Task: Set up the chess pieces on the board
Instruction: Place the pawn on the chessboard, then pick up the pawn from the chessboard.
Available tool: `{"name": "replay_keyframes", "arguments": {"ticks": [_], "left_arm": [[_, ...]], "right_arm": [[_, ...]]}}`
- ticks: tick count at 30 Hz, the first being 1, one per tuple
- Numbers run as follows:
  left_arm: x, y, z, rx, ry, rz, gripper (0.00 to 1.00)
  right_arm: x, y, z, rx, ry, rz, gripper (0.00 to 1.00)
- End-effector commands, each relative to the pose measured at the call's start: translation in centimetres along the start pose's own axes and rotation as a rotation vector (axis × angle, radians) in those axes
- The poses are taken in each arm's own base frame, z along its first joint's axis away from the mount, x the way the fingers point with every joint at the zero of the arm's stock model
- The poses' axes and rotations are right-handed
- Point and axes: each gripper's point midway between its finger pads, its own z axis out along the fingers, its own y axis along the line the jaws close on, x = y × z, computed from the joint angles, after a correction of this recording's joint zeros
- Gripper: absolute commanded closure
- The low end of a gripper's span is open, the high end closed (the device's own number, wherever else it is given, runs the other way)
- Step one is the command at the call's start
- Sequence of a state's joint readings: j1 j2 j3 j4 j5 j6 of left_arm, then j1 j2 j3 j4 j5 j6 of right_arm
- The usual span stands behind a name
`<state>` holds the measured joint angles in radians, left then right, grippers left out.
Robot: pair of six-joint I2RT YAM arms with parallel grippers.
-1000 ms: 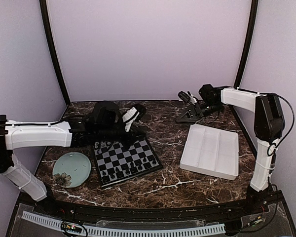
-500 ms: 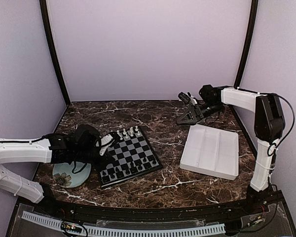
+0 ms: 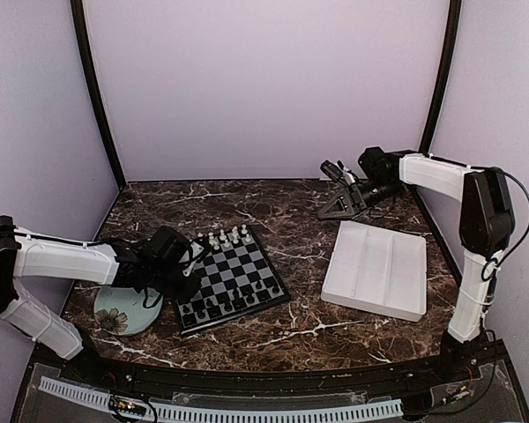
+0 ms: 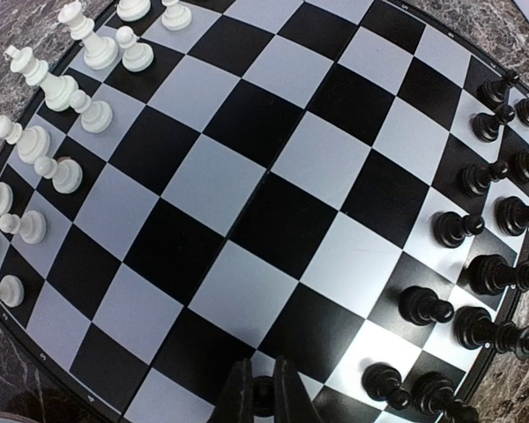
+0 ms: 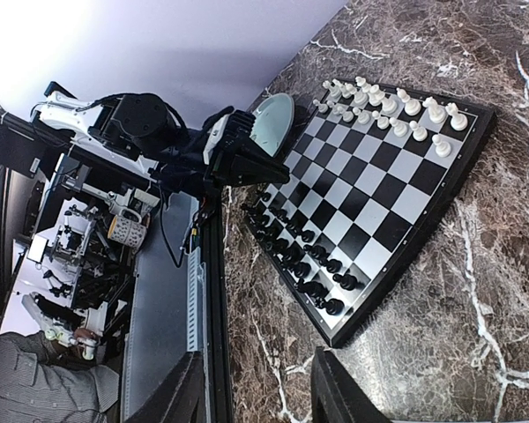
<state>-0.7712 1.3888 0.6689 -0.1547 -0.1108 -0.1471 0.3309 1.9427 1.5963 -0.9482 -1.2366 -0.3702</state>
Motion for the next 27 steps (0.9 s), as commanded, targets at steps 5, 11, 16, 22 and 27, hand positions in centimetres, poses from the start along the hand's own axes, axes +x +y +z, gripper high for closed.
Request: {"name": "replay_keyframes", "arguments": {"ticks": [5,11,16,22,27], "left_arm": [[-0.2,0.5,0.9,-0.014,-0.031,-0.056,0.93],[0.0,0.6,0.7,-0.014,-0.032,-0.065,0.84],[0.2,0.5,0.4,-0.006,-0.020,-0.080,0.79],[-0.2,0.6,-0.7,-0.010,-0.036,-0.091,0.77],[-0.1,0.5,-0.7,-0.004,-0.031,-0.095,0.81]], "right_arm": [[-0.2,0.7,-0.1,-0.011,-0.003,-0.021,0.57],[-0.1,0.6,-0.1,-0.012,-0.003,-0.019,0.58],[-0.1,0.7,-0.1,-0.015,-0.004,-0.018,0.57],[-0.1,0.8,-0.1,-0.020,-0.005,-0.021,0.58],[-0.1,0.8,0.0,-0.027,-0.007,-0.015,0.58]]}}
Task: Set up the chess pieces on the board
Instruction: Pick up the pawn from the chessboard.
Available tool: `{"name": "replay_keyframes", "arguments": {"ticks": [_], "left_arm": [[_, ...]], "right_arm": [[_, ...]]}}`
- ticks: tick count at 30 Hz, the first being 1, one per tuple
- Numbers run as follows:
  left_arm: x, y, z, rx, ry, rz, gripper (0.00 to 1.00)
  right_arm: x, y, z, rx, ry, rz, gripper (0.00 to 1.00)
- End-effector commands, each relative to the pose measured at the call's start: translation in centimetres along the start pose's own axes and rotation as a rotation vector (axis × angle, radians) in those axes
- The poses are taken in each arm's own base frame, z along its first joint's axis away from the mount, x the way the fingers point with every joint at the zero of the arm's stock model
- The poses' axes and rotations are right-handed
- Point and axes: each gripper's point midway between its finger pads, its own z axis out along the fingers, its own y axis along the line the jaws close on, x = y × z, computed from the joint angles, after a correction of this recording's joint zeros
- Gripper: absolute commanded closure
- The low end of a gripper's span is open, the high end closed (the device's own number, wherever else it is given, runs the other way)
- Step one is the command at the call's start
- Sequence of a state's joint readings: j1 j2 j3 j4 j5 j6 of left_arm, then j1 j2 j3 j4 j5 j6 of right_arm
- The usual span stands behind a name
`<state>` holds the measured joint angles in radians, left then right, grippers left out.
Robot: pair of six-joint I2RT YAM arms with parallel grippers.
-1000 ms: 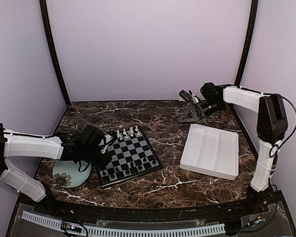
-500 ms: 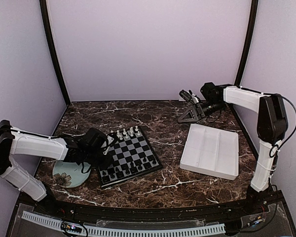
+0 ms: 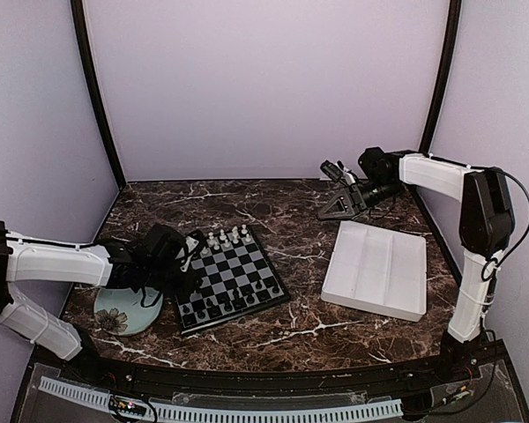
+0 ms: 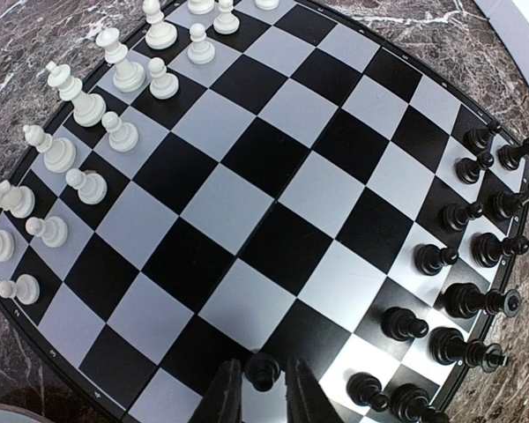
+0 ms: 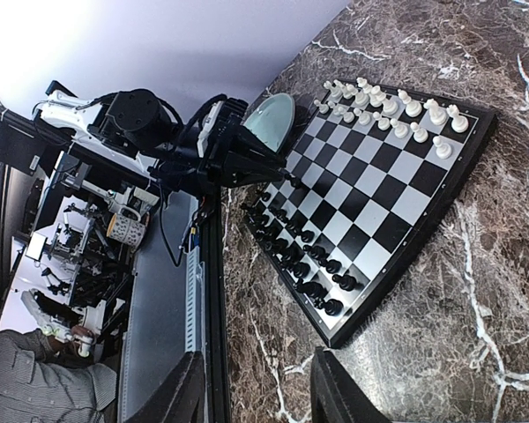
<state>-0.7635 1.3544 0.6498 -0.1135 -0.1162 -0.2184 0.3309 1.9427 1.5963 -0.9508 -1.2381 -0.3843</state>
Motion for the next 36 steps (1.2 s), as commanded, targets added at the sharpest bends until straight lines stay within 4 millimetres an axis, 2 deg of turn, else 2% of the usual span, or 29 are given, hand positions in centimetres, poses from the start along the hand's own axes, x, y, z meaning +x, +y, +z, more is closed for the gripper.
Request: {"name": "replay_keyframes", "arguments": {"ticks": [1,5,8,15,23,36], "left_arm": [[0.8,0.3,-0.1,-0.006,0.029,-0.013,0.81],[1.1,0.6,0.5,-0.030,0.061,-0.023,0.73],[1.3,0.6,1.0,-0.032,0.079,-0.030,0.72],[1.1,0.4,1.3,-0.019,0.089,-0.030,0.82],[0.6,0.6,0.8,-0.020,0.072,-0.036,0.80],[-0.2,0.0,0.1,0.017,0.050,-0.037,0.93]], "right_arm": [[-0.1,0.7,0.0,-0.026,-0.007,-0.004,0.58],[-0.1,0.9,-0.1,-0.024,-0.007,-0.010,0.58],[0.0,0.9,-0.1,-0.022,-0.005,-0.011,0.58],[0.1,0.9,-0.1,-0.024,-0.006,-0.010,0.59],[0.0,0.6,0.0,-0.033,-0.007,0.001,0.59],[0.1,0.4,0.2,-0.039,-0.006,0.007,0.60]]}}
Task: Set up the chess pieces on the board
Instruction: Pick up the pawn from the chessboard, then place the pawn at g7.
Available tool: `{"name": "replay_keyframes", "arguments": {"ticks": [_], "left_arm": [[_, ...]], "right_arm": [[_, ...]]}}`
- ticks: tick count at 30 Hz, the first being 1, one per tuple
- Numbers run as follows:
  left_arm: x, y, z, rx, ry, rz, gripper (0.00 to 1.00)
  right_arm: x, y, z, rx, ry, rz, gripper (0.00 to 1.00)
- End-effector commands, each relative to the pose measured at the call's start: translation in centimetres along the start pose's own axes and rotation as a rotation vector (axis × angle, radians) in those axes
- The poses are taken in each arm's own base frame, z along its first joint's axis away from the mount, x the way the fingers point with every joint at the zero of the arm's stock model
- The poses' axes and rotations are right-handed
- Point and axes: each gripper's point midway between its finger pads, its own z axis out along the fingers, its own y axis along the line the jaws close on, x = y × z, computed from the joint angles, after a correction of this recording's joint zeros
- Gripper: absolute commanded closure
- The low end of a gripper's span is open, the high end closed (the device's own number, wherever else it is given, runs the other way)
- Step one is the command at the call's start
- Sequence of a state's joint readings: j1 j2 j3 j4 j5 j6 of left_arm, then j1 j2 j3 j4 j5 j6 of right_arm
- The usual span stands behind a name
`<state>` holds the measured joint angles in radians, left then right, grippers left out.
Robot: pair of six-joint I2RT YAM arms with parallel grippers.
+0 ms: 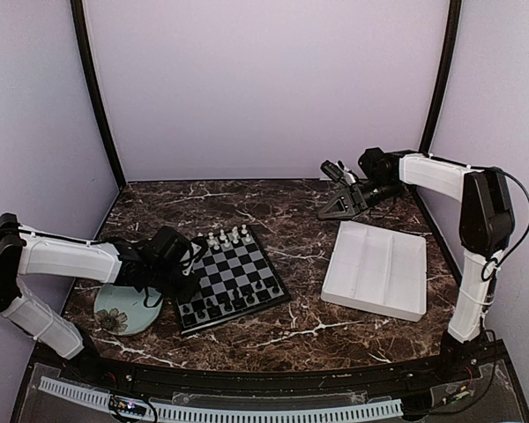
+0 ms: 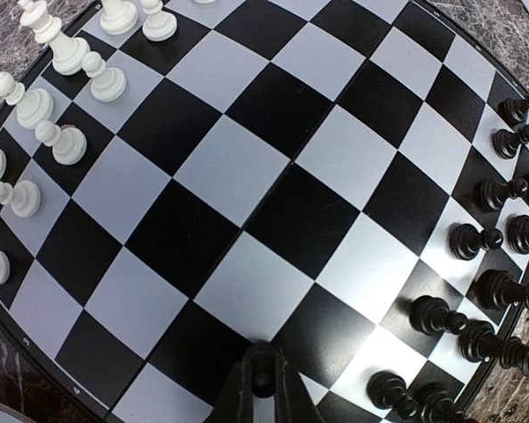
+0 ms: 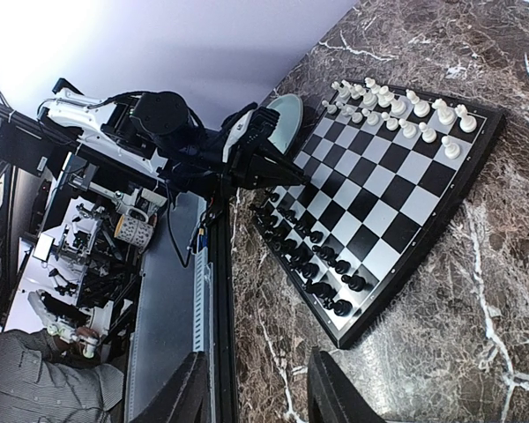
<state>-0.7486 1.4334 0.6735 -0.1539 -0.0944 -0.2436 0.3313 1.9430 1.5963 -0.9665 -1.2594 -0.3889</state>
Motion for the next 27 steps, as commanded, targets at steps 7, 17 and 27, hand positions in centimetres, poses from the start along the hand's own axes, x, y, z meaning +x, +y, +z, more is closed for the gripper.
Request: {"name": "replay_keyframes", "arguments": {"ticks": [7,17,27], "left_arm": [[-0.6,-0.9,-3.4,0.085,-0.047,-0.005,0.94],[1.8,-2.5,-3.4,0.183,0.056,0.021,0.94],[3.1,-2.6,-2.7,0.169,0.119,0.022,0.95]], "right_arm": [[0.1,0.0,0.2,-0.020,-0.001,-0.003,0.60],[0.2,0.2,0.5,-0.020,0.007,-0.009,0.61],[0.3,0.2,0.5,-0.017,0.011,-0.012,0.61]]}}
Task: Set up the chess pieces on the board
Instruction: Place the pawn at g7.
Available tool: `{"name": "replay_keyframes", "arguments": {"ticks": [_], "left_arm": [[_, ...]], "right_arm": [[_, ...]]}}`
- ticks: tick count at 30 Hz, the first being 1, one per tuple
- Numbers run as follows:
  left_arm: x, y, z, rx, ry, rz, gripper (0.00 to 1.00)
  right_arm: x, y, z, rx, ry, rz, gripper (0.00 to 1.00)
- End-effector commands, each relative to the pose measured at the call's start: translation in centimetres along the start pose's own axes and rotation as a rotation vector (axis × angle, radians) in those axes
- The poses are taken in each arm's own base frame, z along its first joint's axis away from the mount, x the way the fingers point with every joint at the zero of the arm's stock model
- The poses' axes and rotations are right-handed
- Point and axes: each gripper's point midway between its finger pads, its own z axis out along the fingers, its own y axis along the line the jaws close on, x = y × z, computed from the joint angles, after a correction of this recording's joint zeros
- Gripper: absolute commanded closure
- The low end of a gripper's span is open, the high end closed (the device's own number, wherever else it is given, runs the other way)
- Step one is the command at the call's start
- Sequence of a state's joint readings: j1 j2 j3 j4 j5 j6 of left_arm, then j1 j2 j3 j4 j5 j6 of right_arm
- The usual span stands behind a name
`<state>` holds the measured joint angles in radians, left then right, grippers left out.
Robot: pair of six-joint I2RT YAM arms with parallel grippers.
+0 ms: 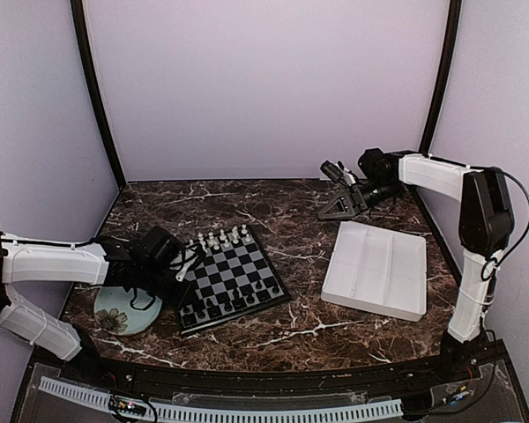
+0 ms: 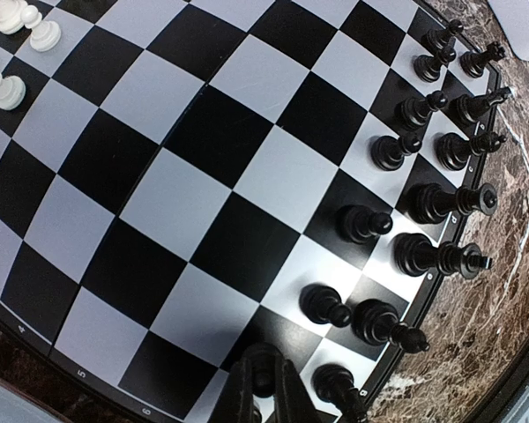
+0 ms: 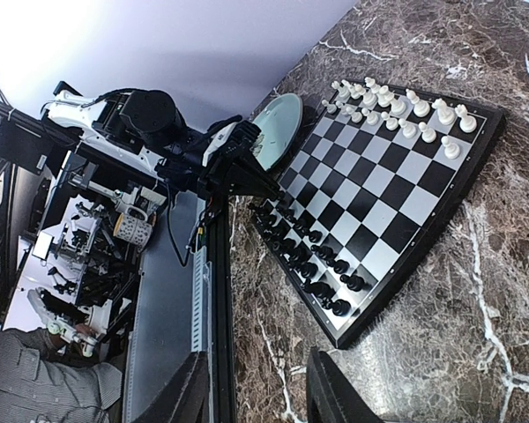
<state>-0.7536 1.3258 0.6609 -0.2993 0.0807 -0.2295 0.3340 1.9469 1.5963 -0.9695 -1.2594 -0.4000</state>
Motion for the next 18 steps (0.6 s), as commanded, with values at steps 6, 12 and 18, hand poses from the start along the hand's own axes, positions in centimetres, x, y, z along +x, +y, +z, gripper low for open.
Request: {"name": "replay_keyframes", "arguments": {"ticks": [6,12,18], "left_arm": [[1.1,-0.6,0.2,0.016,0.051,0.007,0.95],[1.8,-0.7,0.9,0.009,0.085,0.021,0.94],[1.7,-0.5,0.8,-0.008,0.086,0.017,0.85]], "right_arm": [[0.2,0.3,0.4,-0.019,0.008,-0.009,0.61],[0.2,0.2,0.5,-0.022,0.009,-0.007,0.61],[0.2,0.2,0.5,-0.023,0.010,-0.009,0.61]]}}
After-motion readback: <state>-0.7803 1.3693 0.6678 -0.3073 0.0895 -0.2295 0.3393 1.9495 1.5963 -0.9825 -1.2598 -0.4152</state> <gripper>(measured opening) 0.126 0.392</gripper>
